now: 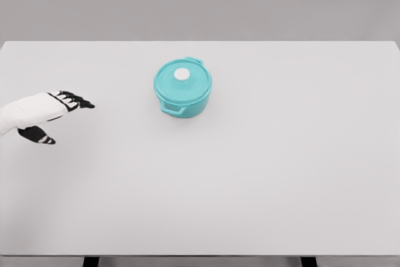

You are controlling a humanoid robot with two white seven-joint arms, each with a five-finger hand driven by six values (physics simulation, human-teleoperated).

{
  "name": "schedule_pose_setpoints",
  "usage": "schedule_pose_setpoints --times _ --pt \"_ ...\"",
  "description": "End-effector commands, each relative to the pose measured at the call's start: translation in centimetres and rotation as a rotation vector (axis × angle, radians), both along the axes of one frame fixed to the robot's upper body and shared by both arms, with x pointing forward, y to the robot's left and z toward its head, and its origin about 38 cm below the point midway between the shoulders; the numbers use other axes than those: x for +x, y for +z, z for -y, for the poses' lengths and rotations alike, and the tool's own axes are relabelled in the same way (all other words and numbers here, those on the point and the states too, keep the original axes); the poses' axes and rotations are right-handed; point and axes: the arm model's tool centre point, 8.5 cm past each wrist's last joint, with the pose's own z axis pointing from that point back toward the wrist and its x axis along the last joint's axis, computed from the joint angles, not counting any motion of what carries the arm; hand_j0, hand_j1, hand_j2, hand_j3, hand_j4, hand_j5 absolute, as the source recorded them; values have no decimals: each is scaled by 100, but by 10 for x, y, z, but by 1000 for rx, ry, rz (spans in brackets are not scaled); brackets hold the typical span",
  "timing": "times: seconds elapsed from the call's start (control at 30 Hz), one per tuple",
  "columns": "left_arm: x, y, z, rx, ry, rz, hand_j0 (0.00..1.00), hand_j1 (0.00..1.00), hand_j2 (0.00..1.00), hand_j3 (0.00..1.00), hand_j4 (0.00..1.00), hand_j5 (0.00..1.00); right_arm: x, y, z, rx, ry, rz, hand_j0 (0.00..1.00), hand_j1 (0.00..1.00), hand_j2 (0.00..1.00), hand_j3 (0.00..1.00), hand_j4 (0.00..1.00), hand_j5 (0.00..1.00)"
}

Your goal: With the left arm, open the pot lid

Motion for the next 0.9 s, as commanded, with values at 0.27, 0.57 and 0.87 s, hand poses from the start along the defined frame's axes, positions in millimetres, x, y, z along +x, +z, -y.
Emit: schedule_pose_setpoints --times 0.27,0.57,0.87 --pt "1 1 7 30 -35 -30 100 100 100 100 100 100 -6 0 1 -3 1 -11 100 100 100 100 100 100" --pt "97 69 93 144 -238 24 100 100 100 100 100 100 -6 0 1 -3 1 -11 100 100 100 100 100 100" --pt "129 112 178 87 -285 110 100 100 100 100 100 100 -6 0 1 -3 1 -11 100 100 100 100 100 100"
